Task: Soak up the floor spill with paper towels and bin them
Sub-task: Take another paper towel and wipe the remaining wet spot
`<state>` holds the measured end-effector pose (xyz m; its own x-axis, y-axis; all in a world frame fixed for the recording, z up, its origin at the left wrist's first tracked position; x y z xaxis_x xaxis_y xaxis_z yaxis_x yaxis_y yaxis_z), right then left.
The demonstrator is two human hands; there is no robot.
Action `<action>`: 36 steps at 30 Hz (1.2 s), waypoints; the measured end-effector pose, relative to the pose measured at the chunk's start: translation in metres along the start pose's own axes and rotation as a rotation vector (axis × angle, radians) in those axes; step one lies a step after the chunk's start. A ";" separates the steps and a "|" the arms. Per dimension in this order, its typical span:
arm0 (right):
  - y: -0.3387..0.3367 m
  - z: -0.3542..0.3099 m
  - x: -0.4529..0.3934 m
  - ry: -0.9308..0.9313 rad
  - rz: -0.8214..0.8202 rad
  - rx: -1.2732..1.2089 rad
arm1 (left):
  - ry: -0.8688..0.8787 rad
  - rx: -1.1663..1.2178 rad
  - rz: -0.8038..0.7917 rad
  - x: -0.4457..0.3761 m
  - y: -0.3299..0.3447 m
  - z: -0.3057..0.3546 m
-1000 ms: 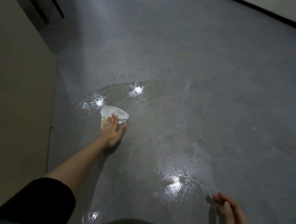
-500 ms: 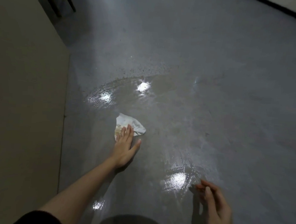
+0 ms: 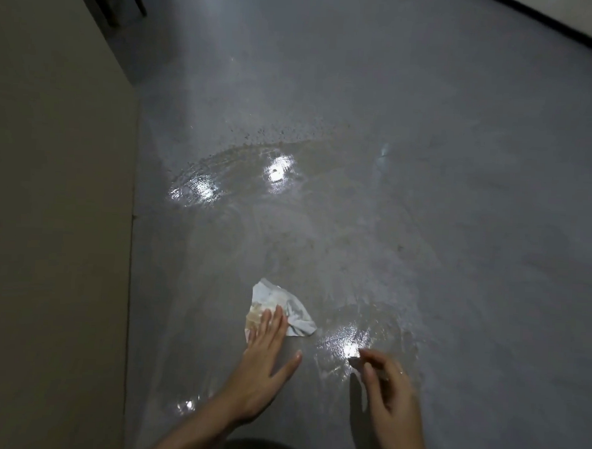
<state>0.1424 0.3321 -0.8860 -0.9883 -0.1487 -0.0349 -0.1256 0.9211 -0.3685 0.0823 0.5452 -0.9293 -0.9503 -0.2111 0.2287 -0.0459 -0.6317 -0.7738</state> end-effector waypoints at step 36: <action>0.048 0.019 0.022 -0.440 -0.531 0.737 | -0.598 1.168 0.579 0.024 -0.083 -0.077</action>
<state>0.1160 0.3660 -0.9218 -0.6817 -0.7314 0.0159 -0.3082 0.2674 -0.9130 0.0396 0.6502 -0.9049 -0.4642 -0.7371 0.4911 0.8492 -0.5279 0.0103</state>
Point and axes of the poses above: each hand's wrist, its own x-axis away from the middle knuckle, its own y-axis out of the palm, z = x × y, the point moved 7 cm from there along -x, towards the middle knuckle, and after that the axes turned 6 degrees about z, right-handed, at the moved point
